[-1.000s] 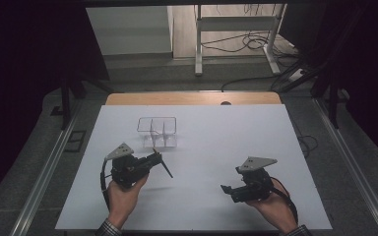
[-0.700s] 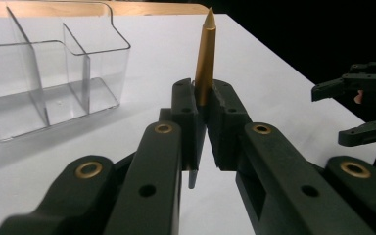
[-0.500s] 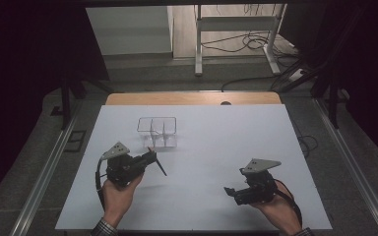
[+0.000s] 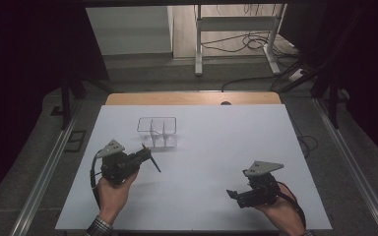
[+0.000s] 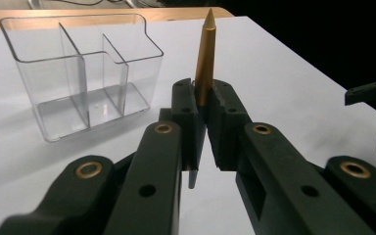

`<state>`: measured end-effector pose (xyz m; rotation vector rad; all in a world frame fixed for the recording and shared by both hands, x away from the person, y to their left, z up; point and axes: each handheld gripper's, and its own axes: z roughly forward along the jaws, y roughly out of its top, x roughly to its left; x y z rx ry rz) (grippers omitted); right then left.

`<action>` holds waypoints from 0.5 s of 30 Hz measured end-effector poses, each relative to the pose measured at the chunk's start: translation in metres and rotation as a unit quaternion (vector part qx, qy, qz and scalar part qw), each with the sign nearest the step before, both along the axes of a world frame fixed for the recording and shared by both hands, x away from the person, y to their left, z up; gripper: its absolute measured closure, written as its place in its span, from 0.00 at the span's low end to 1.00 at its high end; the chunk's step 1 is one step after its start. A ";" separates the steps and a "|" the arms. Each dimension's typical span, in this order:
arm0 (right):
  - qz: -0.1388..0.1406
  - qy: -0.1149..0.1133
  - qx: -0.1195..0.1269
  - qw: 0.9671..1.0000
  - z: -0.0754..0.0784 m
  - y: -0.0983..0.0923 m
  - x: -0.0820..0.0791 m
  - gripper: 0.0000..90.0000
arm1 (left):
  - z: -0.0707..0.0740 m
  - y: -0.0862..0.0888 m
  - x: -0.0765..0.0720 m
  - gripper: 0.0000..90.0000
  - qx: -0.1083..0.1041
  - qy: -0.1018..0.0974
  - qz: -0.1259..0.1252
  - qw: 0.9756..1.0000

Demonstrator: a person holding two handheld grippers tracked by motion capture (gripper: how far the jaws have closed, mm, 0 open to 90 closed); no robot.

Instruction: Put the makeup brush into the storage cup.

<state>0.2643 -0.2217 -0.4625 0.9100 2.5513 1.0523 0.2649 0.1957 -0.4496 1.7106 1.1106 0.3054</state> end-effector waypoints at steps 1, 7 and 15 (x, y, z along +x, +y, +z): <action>-0.001 0.000 -0.001 1.000 0.000 0.000 -0.001 0.13 | 0.000 0.001 0.000 0.92 0.001 -0.001 0.001 1.000; 0.001 -0.002 -0.007 1.000 -0.002 -0.002 -0.003 0.11 | 0.003 0.004 0.002 0.92 0.004 -0.004 0.008 1.000; -0.001 -0.004 -0.008 1.000 -0.003 -0.007 -0.007 0.10 | 0.004 0.008 0.006 0.92 0.009 -0.007 0.015 1.000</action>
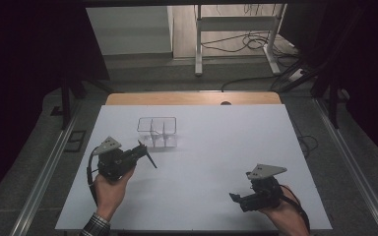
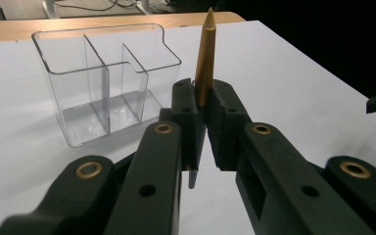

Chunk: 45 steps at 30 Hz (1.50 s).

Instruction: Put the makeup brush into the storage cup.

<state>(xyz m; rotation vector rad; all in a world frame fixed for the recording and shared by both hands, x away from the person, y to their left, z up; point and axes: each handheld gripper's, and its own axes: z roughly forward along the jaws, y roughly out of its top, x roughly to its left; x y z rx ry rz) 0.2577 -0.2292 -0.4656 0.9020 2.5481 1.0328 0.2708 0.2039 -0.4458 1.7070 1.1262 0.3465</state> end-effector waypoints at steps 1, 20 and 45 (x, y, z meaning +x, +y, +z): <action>0.000 0.001 0.001 1.000 0.000 -0.001 0.000 0.09 | 0.000 0.000 0.001 0.92 0.000 0.000 0.001 1.000; -0.006 0.001 -0.003 1.000 -0.006 -0.011 -0.005 0.05 | 0.011 0.006 0.013 0.92 0.003 -0.009 0.013 1.000; -0.013 -0.001 -0.019 1.000 -0.010 -0.015 -0.005 0.04 | 0.032 0.012 0.031 0.92 0.021 -0.016 0.018 0.999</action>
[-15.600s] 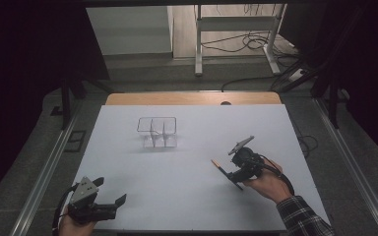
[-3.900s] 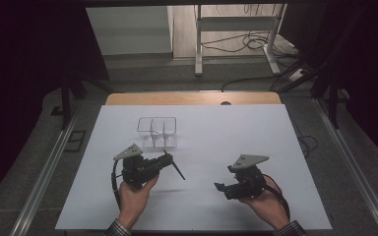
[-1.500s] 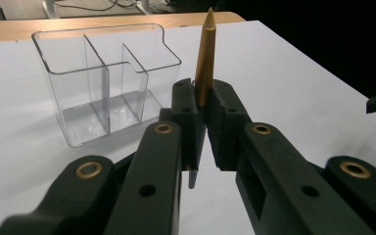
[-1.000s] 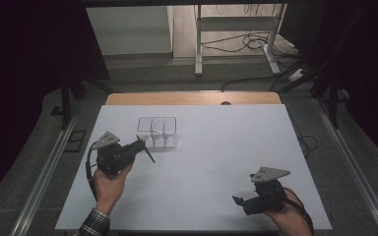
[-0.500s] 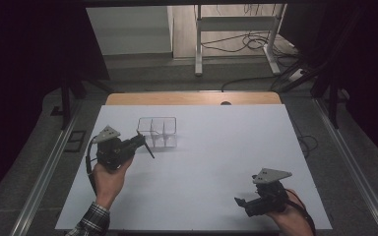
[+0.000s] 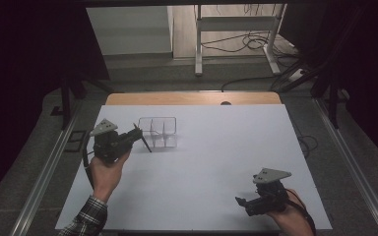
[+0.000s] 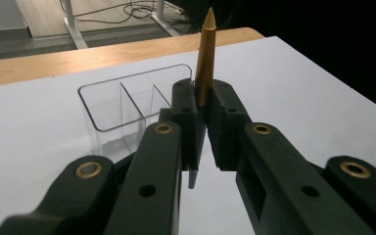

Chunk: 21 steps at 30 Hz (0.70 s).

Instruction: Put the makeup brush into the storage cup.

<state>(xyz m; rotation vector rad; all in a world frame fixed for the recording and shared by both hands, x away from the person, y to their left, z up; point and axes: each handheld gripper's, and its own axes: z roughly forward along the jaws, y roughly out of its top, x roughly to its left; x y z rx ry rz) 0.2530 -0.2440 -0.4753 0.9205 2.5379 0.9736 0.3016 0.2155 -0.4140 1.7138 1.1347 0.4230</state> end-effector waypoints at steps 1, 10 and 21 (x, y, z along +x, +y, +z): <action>0.000 -0.001 0.000 1.000 0.000 0.000 0.000 0.04 | 0.001 0.000 0.001 0.92 0.000 -0.001 0.001 1.000; -0.003 0.000 0.001 1.000 0.000 -0.001 0.000 0.04 | 0.009 0.003 0.009 0.92 0.011 -0.005 0.006 1.000; -0.003 0.001 -0.001 1.000 0.000 -0.002 0.000 0.04 | 0.016 0.007 0.021 0.92 0.013 -0.010 0.015 1.000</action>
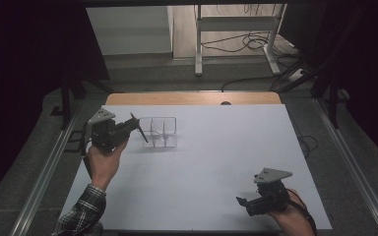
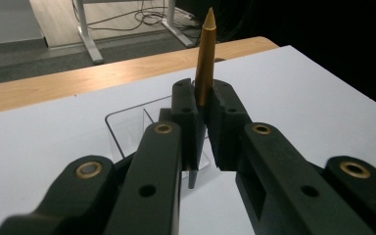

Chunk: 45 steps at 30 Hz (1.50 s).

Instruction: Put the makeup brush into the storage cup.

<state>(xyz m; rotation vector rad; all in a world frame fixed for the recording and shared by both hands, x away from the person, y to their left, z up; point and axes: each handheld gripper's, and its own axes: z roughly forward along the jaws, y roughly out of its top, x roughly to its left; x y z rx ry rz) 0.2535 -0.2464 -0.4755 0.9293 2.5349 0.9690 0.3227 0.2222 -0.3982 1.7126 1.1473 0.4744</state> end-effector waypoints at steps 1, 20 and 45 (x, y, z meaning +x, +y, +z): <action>0.000 0.000 0.000 1.000 0.000 0.000 0.000 0.04 | 0.001 0.000 0.001 0.92 -0.001 0.000 0.001 1.000; 0.002 0.004 -0.006 1.000 -0.002 0.000 0.000 0.04 | 0.008 0.006 0.017 0.92 -0.003 -0.005 0.018 1.000; 0.003 0.005 -0.007 1.000 -0.002 -0.001 0.000 0.04 | 0.007 0.004 0.041 0.92 0.022 -0.007 0.039 0.999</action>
